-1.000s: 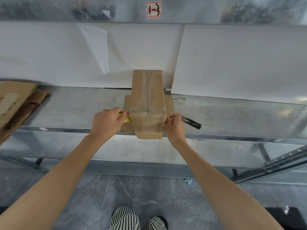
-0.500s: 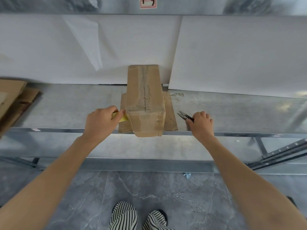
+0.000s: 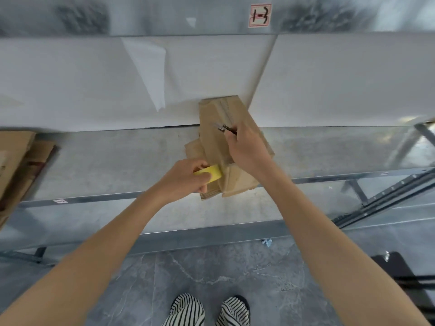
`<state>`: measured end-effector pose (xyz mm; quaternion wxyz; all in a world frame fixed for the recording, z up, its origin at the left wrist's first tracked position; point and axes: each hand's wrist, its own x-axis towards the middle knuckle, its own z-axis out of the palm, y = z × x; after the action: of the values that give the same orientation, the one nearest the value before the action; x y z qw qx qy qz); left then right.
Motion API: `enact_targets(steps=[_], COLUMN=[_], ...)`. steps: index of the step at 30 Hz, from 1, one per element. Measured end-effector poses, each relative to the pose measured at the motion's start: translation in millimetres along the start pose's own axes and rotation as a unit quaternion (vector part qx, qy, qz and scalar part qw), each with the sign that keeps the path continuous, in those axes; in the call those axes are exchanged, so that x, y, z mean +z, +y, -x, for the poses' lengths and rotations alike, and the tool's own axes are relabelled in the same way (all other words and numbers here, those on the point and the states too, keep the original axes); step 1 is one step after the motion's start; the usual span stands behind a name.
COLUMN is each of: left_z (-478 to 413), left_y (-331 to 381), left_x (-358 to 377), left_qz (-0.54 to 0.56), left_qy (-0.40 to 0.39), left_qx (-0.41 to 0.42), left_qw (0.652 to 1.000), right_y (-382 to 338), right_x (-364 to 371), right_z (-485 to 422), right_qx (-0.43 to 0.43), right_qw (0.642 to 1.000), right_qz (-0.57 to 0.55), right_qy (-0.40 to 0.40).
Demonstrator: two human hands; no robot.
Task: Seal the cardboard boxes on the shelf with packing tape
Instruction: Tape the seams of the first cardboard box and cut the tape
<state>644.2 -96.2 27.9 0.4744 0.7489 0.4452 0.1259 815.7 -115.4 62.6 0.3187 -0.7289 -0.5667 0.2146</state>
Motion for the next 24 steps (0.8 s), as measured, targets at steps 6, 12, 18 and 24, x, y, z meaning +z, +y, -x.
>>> enact_targets(steps=[6, 12, 18, 24], left_z=[-12.7, -28.4, -26.5, -28.5], left_y=[-27.2, -50.3, -45.4, -35.7], left_x=[0.8, -7.4, -2.8, -3.6], left_qz=[-0.05, -0.102, -0.058, 0.034], left_qy=[-0.058, -0.05, -0.066, -0.082], left_qx=[0.029, 0.079, 0.107, 0.102], left_qw=[0.997, 0.99, 0.99, 0.991], right_y=[5.8, 2.4, -6.8, -13.3], right_x=[14.7, 20.2, 17.0, 11.5], right_z=[4.0, 7.8, 10.7, 40.7], right_qx=[0.035, 0.056, 0.091, 0.088], right_qw=[0.998, 0.997, 0.994, 0.981], right_qz=[0.051, 0.041, 0.003, -0.071], right_qy=[-0.001, 0.027, 0.061, 0.161])
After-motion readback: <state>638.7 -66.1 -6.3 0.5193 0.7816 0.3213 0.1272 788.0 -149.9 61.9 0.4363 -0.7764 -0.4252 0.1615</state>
